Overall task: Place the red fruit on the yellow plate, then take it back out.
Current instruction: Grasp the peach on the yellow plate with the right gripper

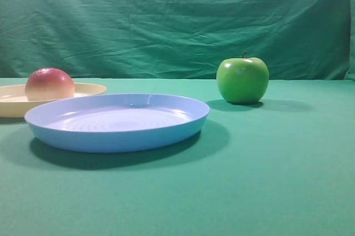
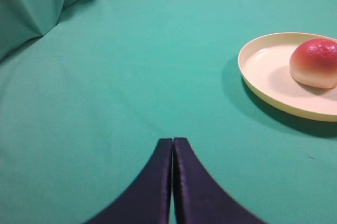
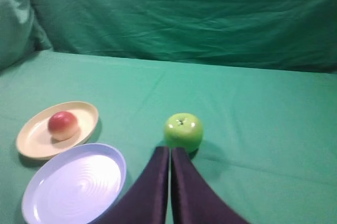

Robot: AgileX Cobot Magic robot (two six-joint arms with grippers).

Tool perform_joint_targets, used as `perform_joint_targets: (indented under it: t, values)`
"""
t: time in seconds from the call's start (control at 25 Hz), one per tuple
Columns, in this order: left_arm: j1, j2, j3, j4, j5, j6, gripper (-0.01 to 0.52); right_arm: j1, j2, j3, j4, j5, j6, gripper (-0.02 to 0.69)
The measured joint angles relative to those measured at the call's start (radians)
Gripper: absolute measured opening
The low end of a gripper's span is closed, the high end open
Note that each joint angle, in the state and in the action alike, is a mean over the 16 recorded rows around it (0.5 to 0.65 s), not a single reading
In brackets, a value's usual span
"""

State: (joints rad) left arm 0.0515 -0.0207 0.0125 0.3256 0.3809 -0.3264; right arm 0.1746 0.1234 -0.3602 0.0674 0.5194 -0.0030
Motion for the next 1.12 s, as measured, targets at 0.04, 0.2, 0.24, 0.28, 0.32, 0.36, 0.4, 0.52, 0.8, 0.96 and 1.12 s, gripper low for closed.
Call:
perform_joint_targets:
  t: [0.04,0.2,0.24,0.28,0.32,0.36,0.4,0.52,0.8,0.96,1.12]
  values:
    - [0.000,0.000,0.000,0.000,0.000,0.000,0.000,-0.013,-0.019,0.036,-0.001,-0.017,0.000,0.000]
    - [0.000,0.000,0.000,0.000,0.000,0.000,0.000,-0.042,-0.082,0.173,-0.006,-0.068,0.001,0.000]
    - [0.000,0.000,0.000,0.000,0.000,0.000,0.000,-0.046,-0.094,0.203,-0.006,-0.077,0.002,0.000]
    - [0.000,0.000,0.000,0.000,0.000,0.000,0.000,-0.049,-0.104,0.231,-0.006,-0.085,0.002,0.000]
    - [0.000,0.000,0.000,0.000,0.000,0.000,0.000,-0.051,-0.113,0.256,-0.005,-0.091,0.003,0.000]
    - [0.000,0.000,0.000,0.000,0.000,0.000,0.000,-0.052,-0.120,0.278,-0.005,-0.096,0.003,0.000]
    - [0.000,0.000,0.000,0.000,0.000,0.000,0.000,-0.052,-0.126,0.297,-0.004,-0.101,0.003,0.000]
    - [0.000,0.000,0.000,0.000,0.000,0.000,0.000,-0.053,-0.134,0.343,-0.001,-0.112,0.005,0.000]
    - [0.000,0.000,0.000,0.000,0.000,0.000,0.000,-0.053,-0.134,0.382,0.011,-0.128,0.006,0.000]
    - [0.000,0.000,0.000,0.000,0.000,0.000,0.000,-0.053,-0.134,0.384,0.026,-0.161,0.006,0.000]
    - [0.000,0.000,0.000,0.000,0.000,0.000,0.000,-0.053,-0.133,0.385,0.047,-0.229,0.006,0.000]
